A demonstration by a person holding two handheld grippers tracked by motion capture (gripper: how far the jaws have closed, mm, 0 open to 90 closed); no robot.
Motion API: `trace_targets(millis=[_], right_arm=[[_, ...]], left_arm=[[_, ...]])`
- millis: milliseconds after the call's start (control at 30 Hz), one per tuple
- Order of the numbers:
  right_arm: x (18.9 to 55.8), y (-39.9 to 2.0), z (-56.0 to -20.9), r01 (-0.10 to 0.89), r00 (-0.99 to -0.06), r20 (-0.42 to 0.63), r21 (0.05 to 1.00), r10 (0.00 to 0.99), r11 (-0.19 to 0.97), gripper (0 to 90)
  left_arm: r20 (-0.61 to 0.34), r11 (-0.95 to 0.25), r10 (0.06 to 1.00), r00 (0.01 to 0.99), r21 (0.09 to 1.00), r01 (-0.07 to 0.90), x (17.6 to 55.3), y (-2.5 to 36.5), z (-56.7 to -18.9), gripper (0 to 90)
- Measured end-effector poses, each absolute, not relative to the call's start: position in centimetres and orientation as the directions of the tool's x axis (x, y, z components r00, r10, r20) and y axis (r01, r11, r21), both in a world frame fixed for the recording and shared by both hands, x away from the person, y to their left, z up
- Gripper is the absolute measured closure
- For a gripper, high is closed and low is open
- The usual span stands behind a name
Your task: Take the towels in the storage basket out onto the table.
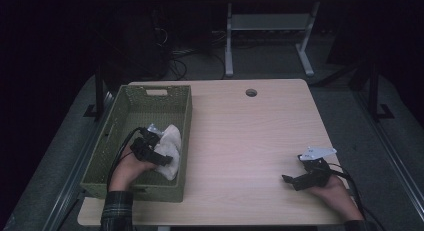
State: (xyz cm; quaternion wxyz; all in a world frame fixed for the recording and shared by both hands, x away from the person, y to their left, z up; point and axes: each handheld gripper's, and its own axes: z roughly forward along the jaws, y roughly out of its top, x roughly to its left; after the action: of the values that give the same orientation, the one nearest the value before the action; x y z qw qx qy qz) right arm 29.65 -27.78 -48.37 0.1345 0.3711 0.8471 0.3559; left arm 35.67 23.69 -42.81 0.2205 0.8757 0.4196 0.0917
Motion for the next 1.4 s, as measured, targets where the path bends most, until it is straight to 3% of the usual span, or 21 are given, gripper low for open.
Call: trace_targets(millis=[467, 567, 633, 767, 900, 1167, 1400], right_arm=[[29.6, -27.7, -48.4, 0.528, -0.697, 0.038, 0.703, 0.716, 0.476, 0.5], [29.6, -27.7, -48.4, 0.529, -0.697, 0.038, 0.703, 0.716, 0.476, 0.6], [29.6, -27.7, -48.4, 0.529, -0.696, 0.039, 0.703, 0.717, 0.475, 0.6], [29.6, -27.7, -48.4, 0.529, -0.695, 0.039, 0.703, 0.717, 0.475, 0.6], [29.6, -27.7, -48.4, 0.529, -0.695, 0.039, 0.703, 0.718, 0.475, 0.6], [29.7, -27.7, -48.4, 0.528, -0.698, 0.038, 0.702, 0.715, 0.478, 0.6], [29.7, -27.7, -48.4, 0.528, -0.698, 0.038, 0.702, 0.715, 0.478, 0.6]], left_arm=[[0.021, -0.616, 0.757, 0.653, 0.357, 0.702, 35.7, 23.2, -43.7, 16.3], [0.043, -0.622, 0.759, 0.649, 0.342, 0.705, 35.6, 23.1, -43.2, 33.3], [0.053, -0.619, 0.765, 0.642, 0.339, 0.709, 35.5, 23.1, -43.0, 49.5], [0.005, -0.590, 0.782, 0.624, 0.331, 0.736, 35.5, 23.5, -42.5, 67.1], [-0.029, -0.534, 0.803, 0.596, 0.411, 0.739, 35.3, 24.0, -41.5, 73.9], [-0.125, -0.411, 0.809, 0.574, 0.577, 0.706, 34.9, 25.7, -39.9, 74.2], [-0.140, -0.352, 0.805, 0.577, 0.670, 0.654, 34.5, 26.3, -38.8, 75.0]])
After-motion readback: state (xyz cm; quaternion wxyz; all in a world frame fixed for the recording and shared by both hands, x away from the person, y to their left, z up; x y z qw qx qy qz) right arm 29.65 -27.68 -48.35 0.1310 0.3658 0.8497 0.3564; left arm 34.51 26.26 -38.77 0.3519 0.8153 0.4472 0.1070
